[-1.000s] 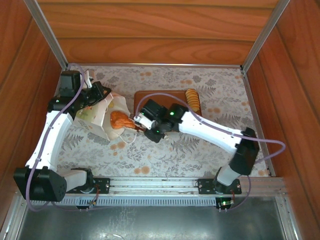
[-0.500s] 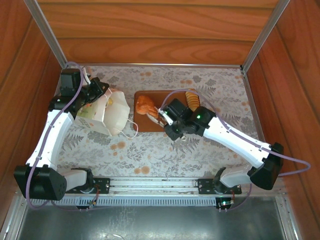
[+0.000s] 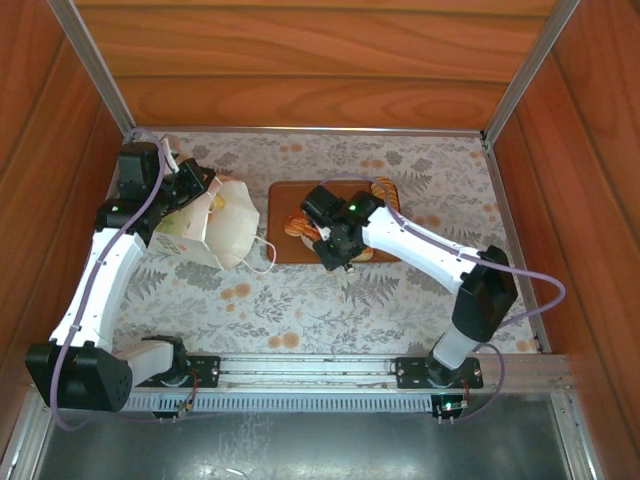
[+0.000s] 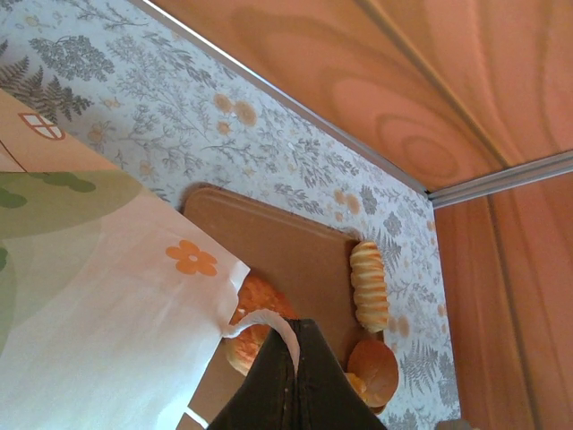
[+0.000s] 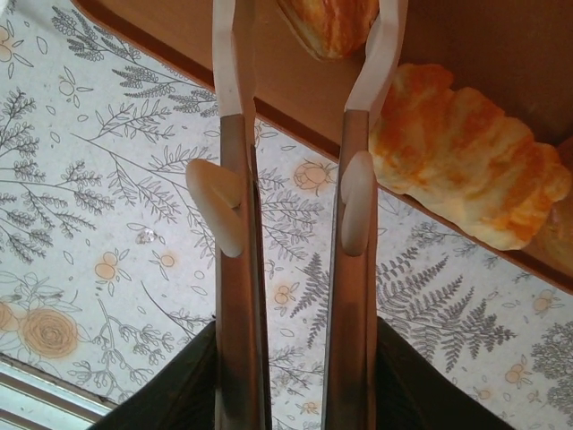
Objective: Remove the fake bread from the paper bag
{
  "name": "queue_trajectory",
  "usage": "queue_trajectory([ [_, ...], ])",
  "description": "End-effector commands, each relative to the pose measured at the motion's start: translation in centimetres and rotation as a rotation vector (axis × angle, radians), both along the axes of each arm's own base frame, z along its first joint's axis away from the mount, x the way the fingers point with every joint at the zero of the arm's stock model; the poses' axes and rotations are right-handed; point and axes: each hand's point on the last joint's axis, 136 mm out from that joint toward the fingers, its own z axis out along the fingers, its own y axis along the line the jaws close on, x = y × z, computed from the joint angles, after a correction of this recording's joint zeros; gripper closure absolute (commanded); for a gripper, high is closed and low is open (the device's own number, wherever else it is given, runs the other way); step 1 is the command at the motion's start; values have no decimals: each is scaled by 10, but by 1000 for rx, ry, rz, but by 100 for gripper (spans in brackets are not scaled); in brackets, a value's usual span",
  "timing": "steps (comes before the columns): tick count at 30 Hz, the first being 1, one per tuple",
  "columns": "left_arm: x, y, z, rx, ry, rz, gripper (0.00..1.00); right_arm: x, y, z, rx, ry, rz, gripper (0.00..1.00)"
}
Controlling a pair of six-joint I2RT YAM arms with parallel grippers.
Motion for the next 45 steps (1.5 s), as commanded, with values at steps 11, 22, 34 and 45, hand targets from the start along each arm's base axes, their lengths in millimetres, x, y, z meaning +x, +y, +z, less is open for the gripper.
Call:
queue_trajectory([
  [11, -7, 1, 11, 31, -63, -23, 100, -21, 26, 10, 115, 155, 9, 50],
  [22, -9, 4, 8, 32, -61, -16, 100, 13, 9, 34, 87, 14, 34, 50],
  [34, -16, 6, 12, 28, -76, -6, 100, 84, 25, 25, 86, -26, 83, 53],
  [45, -15, 7, 12, 25, -73, -5, 100, 105, -2, -8, -99, 15, 4, 56],
])
